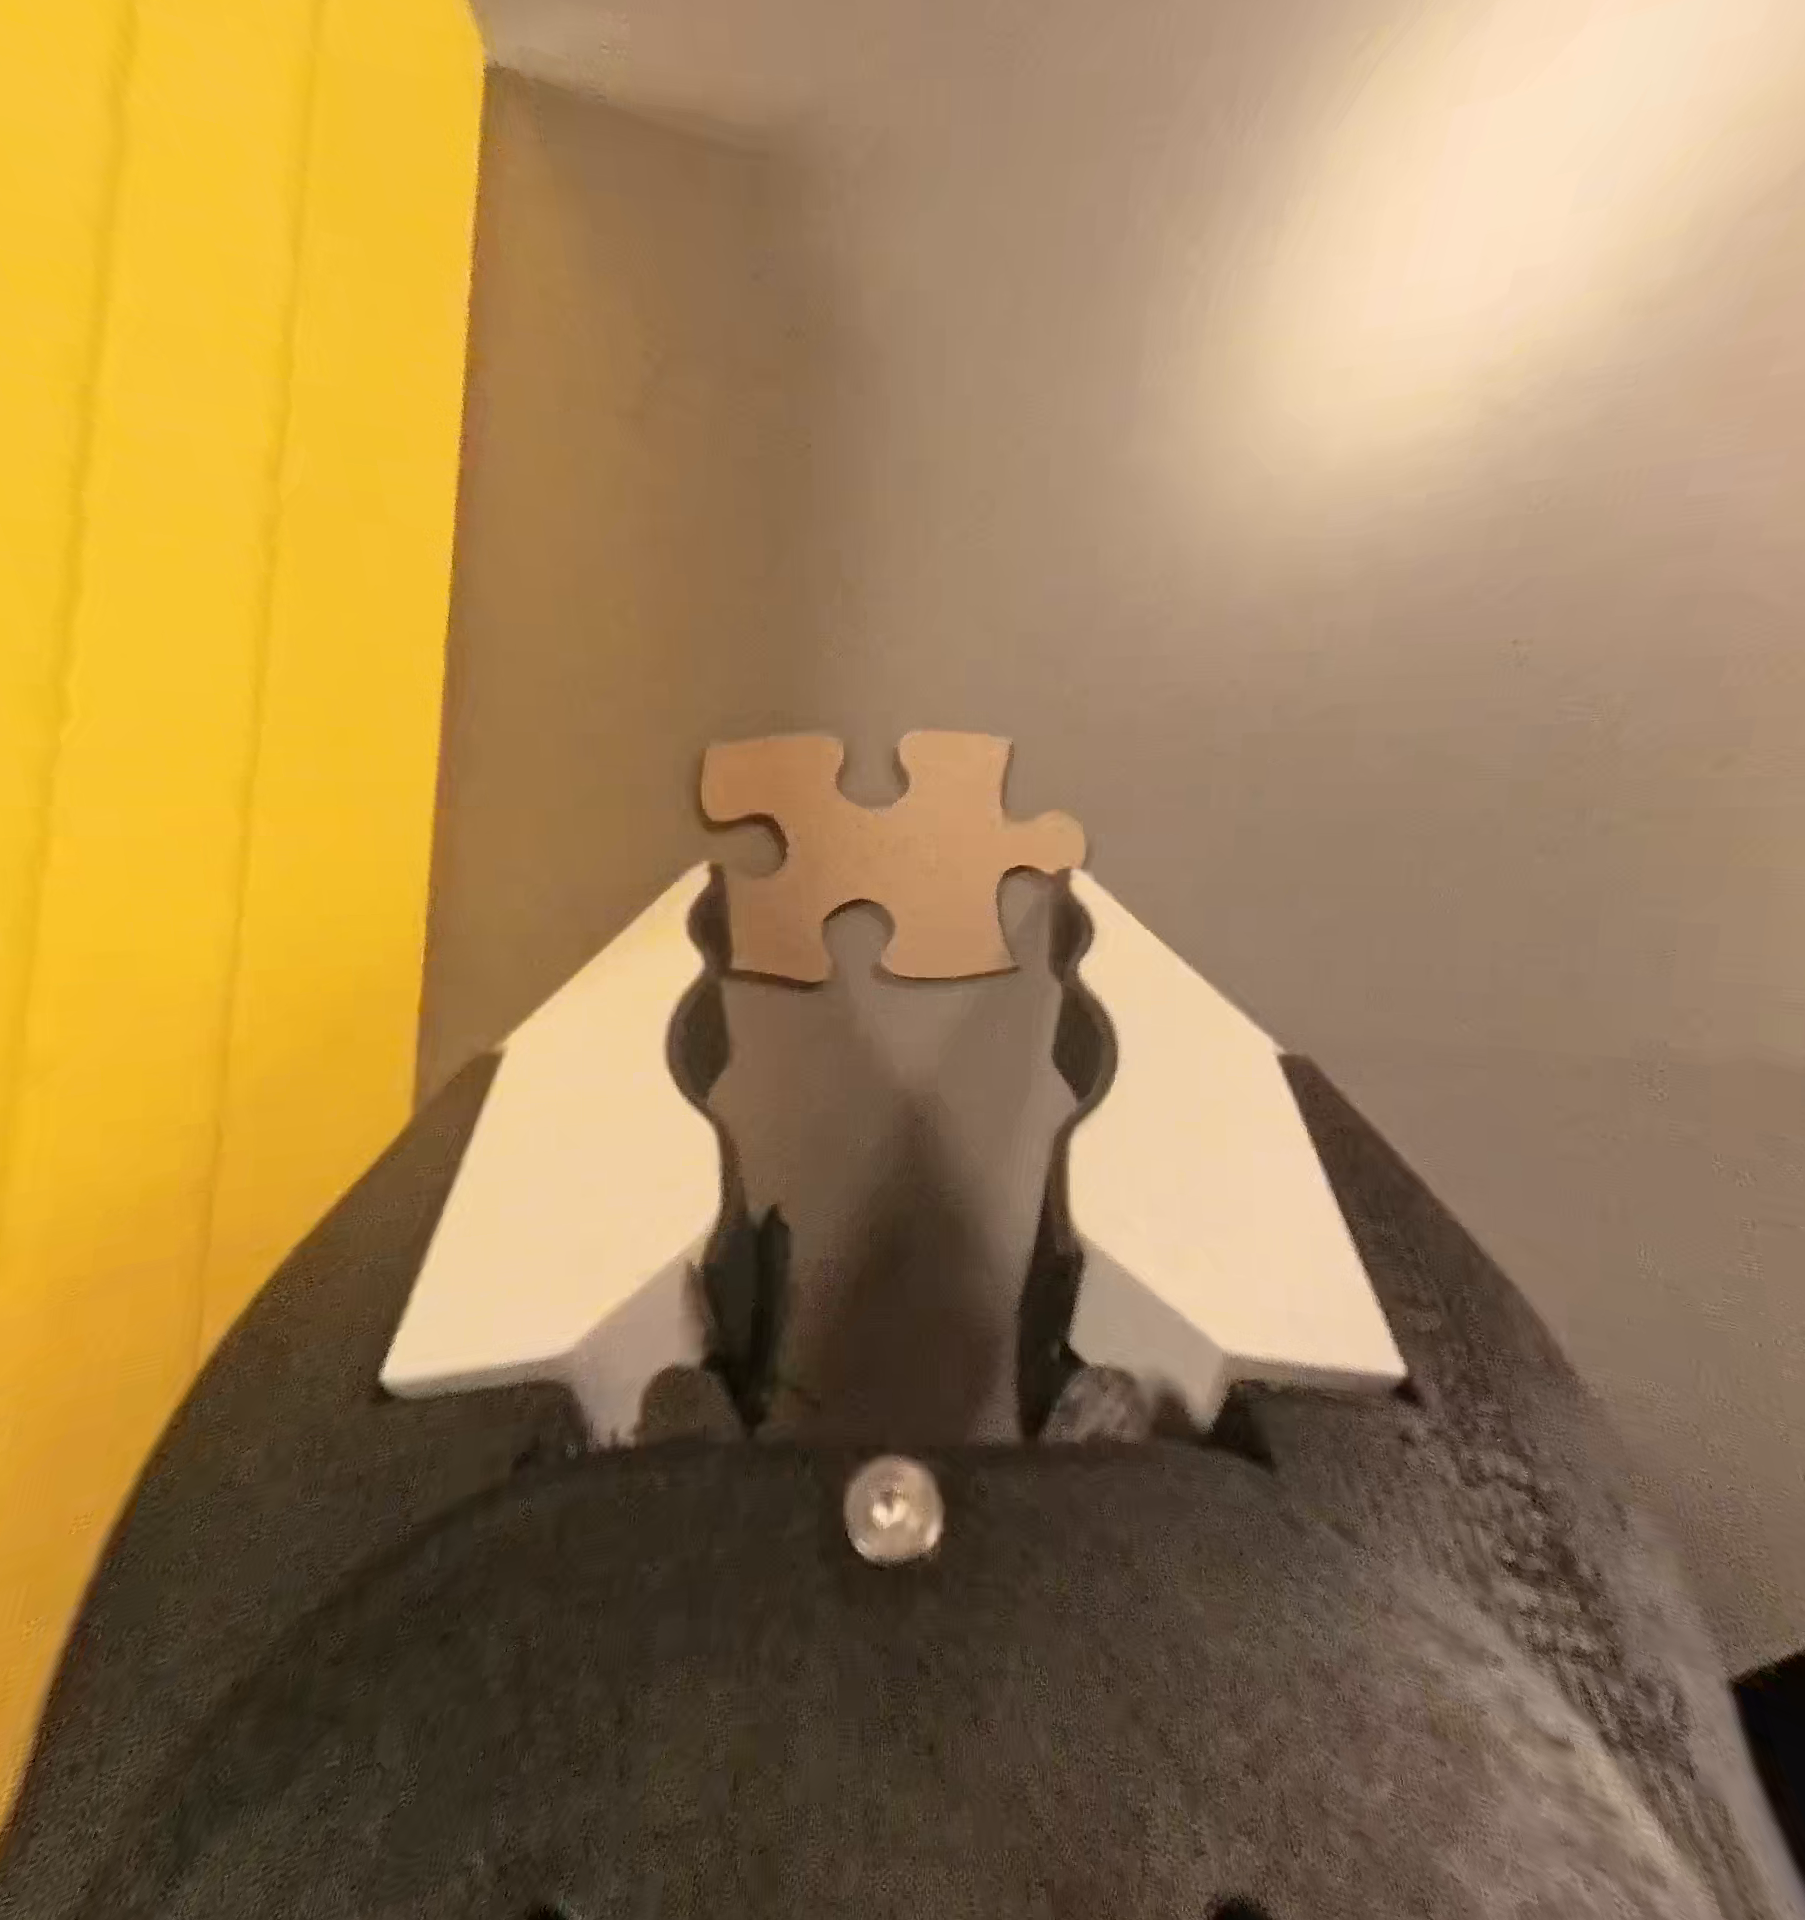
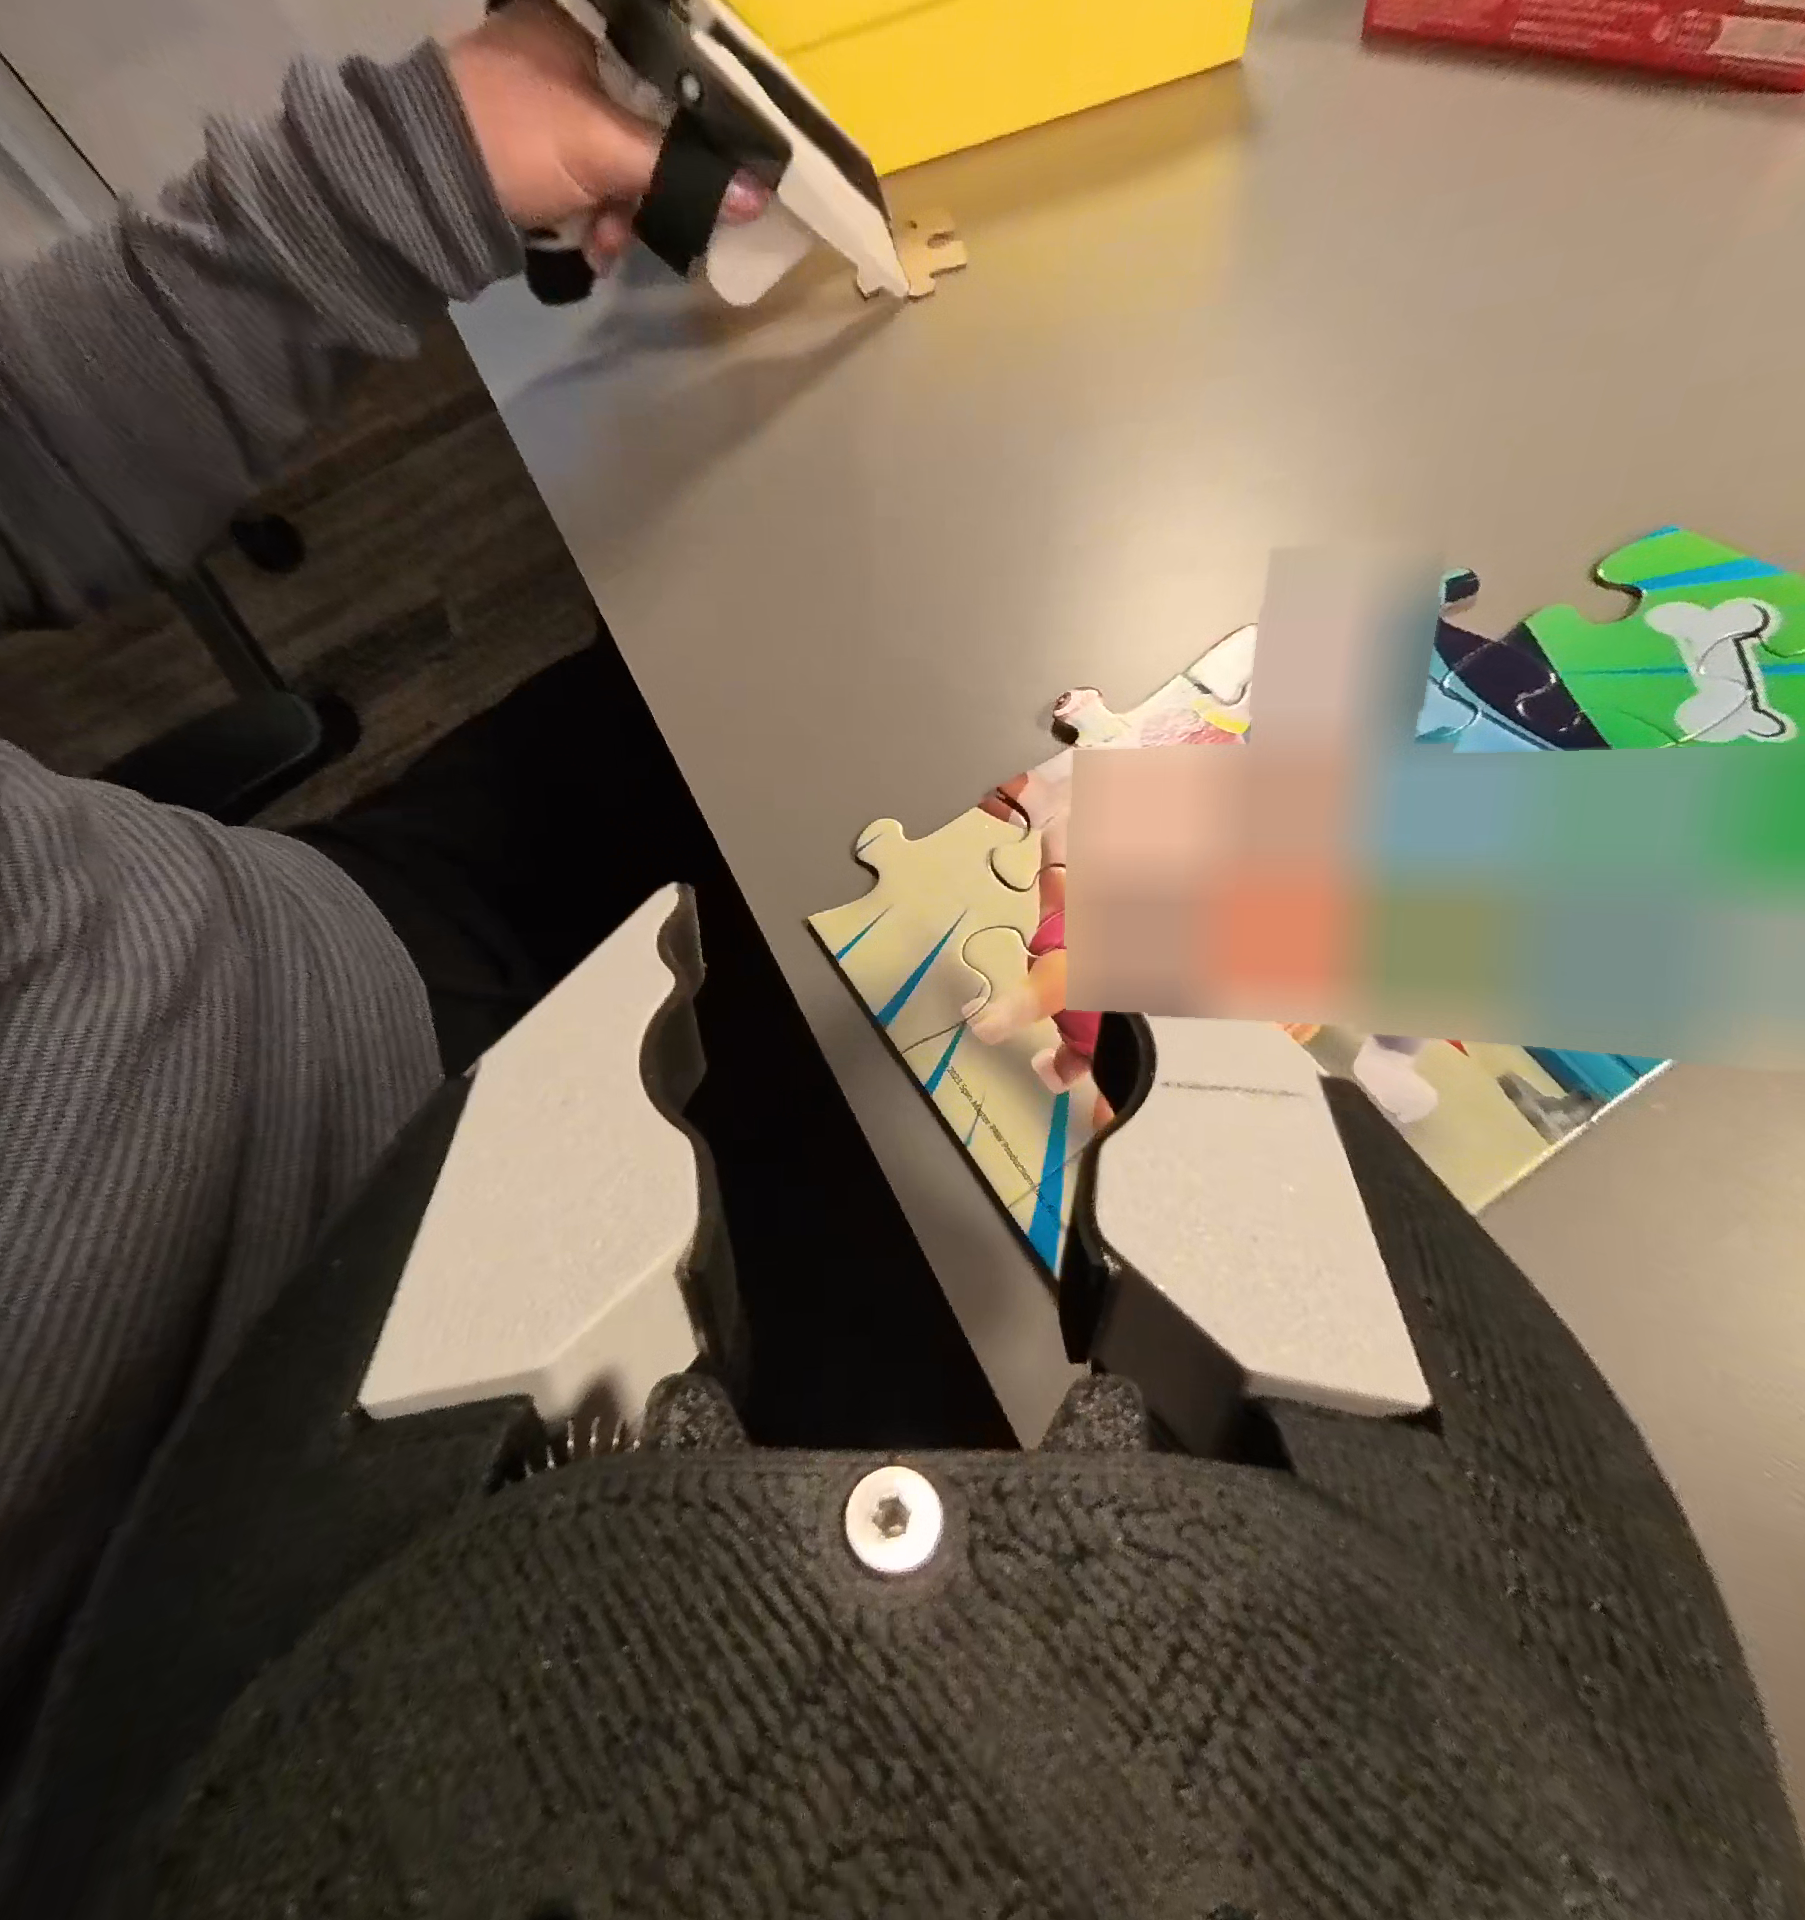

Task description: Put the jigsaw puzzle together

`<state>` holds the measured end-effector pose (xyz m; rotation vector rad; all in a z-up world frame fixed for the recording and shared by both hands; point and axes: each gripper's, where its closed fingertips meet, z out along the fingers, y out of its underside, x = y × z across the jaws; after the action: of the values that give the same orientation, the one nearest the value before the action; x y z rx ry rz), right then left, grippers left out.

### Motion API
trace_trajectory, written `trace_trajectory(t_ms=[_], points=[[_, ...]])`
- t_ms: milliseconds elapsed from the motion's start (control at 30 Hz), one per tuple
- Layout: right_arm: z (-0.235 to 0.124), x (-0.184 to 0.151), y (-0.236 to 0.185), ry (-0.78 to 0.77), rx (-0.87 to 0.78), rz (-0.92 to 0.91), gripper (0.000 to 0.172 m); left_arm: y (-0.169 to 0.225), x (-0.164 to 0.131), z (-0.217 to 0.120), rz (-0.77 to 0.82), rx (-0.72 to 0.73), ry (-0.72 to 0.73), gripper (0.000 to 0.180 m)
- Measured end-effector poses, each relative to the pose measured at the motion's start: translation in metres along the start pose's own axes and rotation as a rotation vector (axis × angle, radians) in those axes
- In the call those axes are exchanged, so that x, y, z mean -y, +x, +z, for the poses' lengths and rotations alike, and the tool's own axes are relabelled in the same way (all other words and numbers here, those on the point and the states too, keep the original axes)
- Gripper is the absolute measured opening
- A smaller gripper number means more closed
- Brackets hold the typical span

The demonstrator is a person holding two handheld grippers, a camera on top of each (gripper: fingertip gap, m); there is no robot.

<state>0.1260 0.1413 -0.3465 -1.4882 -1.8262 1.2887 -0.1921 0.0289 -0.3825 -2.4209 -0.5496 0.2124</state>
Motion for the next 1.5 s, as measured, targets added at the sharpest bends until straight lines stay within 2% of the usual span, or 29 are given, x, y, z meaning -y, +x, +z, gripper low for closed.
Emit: trace_trajectory(t_ms=[33, 100, 133, 333, 367, 433, 467, 500, 567, 633, 700, 800, 933, 1033, 1167, 1300, 1500], points=[[0.000, 0.001, 0.000, 0.006, 0.004, 0.004, 0.075, -0.003, 0.000, -0.001, 0.002, 0.011, 0.015, 0.047], [0.001, 0.003, -0.001, 0.027, 0.010, 0.008, 0.075, 0.003, 0.000, -0.002, 0.042, -0.021, 0.033, 0.032], [0.001, 0.005, -0.001, 0.039, 0.013, 0.009, 0.075, 0.006, 0.000, -0.003, 0.070, -0.022, 0.044, 0.003], [-0.001, 0.014, -0.003, 0.081, 0.021, -0.004, 0.074, 0.002, 0.027, -0.033, 0.123, 0.037, 0.269, 0.000], [-0.001, 0.015, -0.003, 0.089, 0.019, -0.009, 0.074, 0.000, 0.029, -0.037, 0.133, 0.040, 0.289, 0.002], [-0.002, 0.021, -0.004, 0.122, 0.013, -0.017, 0.073, -0.003, 0.027, -0.036, 0.152, 0.041, 0.267, 0.021], [-0.002, 0.026, -0.004, 0.153, 0.010, -0.020, 0.071, -0.006, 0.025, -0.032, 0.162, 0.061, 0.242, 0.022], [-0.002, 0.032, -0.005, 0.189, 0.006, -0.022, 0.066, -0.012, 0.024, -0.028, 0.178, 0.100, 0.220, 0.021], [0.001, 0.046, 0.001, 0.259, -0.043, -0.013, 0.047, -0.030, 0.028, -0.022, 0.228, 0.225, 0.188, 0.000], [0.014, 0.067, 0.012, 0.303, -0.121, 0.003, 0.021, -0.037, 0.033, -0.022, 0.255, 0.285, 0.166, 0.000], [0.045, 0.095, 0.011, 0.286, -0.112, -0.053, 0.003, -0.028, 0.046, -0.039, 0.224, 0.254, 0.267, 0.000], [0.126, 0.132, 0.000, 0.145, -0.026, -0.211, 0.000, -0.017, 0.053, -0.089, 0.165, 0.249, 0.485, 0.000], [0.246, 0.158, -0.018, -0.066, 0.115, -0.419, 0.000, -0.003, 0.021, -0.150, 0.157, 0.252, 0.720, 0.000], [0.312, 0.163, -0.017, -0.186, 0.146, -0.523, 0.000, 0.006, -0.016, -0.169, 0.164, 0.215, 0.756, 0.013], [0.357, 0.160, 0.000, -0.304, 0.088, -0.626, 0.000, 0.014, -0.058, -0.172, 0.145, 0.143, 0.724, 0.036], [0.354, 0.149, -0.005, -0.386, 0.131, -0.605, 0.000, 0.023, -0.080, -0.168, 0.155, 0.096, 0.680, 0.056], [0.320, 0.118, -0.054, -0.410, 0.303, -0.593, 0.000, 0.050, -0.096, -0.150, 0.306, 0.099, 0.618, 0.072]])
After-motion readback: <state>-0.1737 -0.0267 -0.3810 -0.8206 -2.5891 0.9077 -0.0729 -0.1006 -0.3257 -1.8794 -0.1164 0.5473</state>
